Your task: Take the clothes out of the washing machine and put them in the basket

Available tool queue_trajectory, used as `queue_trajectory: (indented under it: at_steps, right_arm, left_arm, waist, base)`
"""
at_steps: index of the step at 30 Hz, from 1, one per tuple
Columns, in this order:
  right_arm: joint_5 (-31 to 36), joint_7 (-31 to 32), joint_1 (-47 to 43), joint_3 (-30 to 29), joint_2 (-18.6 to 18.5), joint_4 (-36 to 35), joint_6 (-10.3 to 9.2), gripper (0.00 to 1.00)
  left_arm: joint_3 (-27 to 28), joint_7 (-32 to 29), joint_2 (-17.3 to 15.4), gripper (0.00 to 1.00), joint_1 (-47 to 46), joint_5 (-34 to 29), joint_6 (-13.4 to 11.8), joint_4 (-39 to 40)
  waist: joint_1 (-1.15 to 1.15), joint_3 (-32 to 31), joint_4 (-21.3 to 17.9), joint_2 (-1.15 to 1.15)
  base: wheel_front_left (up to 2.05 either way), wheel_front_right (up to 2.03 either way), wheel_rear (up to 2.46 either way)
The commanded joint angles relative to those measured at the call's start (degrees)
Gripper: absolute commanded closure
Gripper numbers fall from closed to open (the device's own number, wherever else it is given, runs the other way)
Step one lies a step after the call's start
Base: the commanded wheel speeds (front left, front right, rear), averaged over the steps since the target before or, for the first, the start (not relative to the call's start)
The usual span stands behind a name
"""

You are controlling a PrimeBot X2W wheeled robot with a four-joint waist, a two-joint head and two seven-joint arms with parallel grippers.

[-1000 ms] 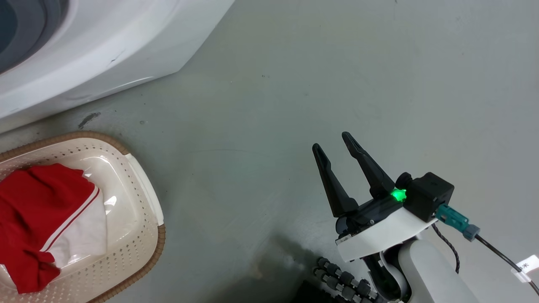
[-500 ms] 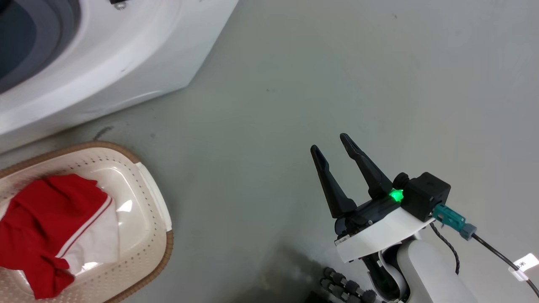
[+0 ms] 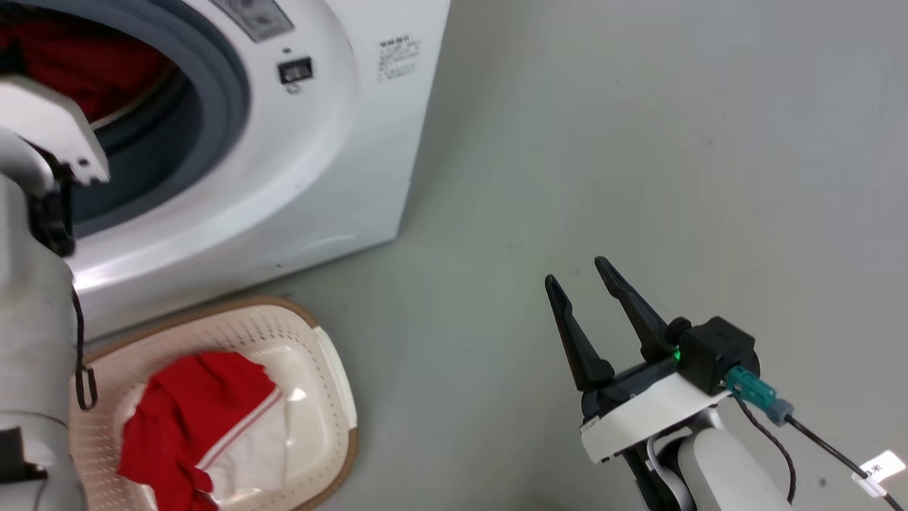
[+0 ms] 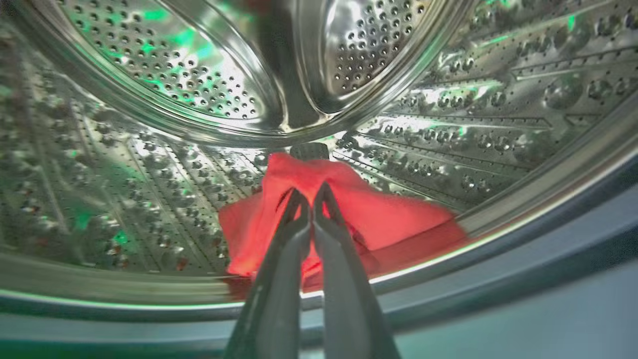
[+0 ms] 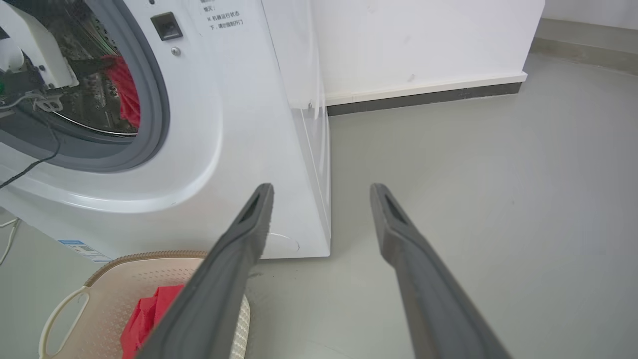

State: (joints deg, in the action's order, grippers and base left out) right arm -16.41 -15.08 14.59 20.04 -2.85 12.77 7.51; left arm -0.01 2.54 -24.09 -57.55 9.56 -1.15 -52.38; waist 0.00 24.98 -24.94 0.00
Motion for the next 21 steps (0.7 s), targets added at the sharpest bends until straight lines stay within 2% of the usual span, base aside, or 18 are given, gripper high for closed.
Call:
queue_trajectory:
  at_steps: [1,6,11,15,21]
  right_arm:
    - [0.4,-0.1,-1.0,-0.3,-0.1,0.3,-0.04,0.00]
    - [2.0,-0.1,-3.1,-1.3,-0.1,1.5,-0.04,0.00]
    - [3.1,-0.1,-5.0,-2.1,0.0,2.1,-0.04,0.00]
    - [3.4,-0.1,-6.0,-2.4,0.0,2.3,-0.04,0.00]
    - [3.9,0.2,-7.3,-2.9,0.0,2.3,-0.03,0.00]
  left_arm:
    - [0.1,1.2,0.6,1.00,1.2,0.5,0.2,-0.4]
    - [0.0,6.9,2.9,1.00,5.2,2.2,2.1,-2.8]
    - [-0.1,11.0,5.8,1.00,9.4,3.5,3.1,-1.2]
    - [-0.6,12.0,7.3,1.00,12.2,3.9,3.8,2.7]
    - [-0.4,12.6,9.0,1.00,17.9,4.9,4.2,13.4]
  waist:
    - [0.00,-5.0,3.1,0.00]
    - [0.00,-10.2,5.1,0.00]
    - [0.00,-14.4,7.3,0.00]
    - [0.00,-16.4,8.9,0.00]
    - [0.00,-18.5,11.0,0.00]
  base:
    - [0.00,0.00,0.00]
    - [0.00,0.00,0.00]
    - [0.00,0.00,0.00]
    - [0.00,0.00,0.00]
    - [0.00,0.00,0.00]
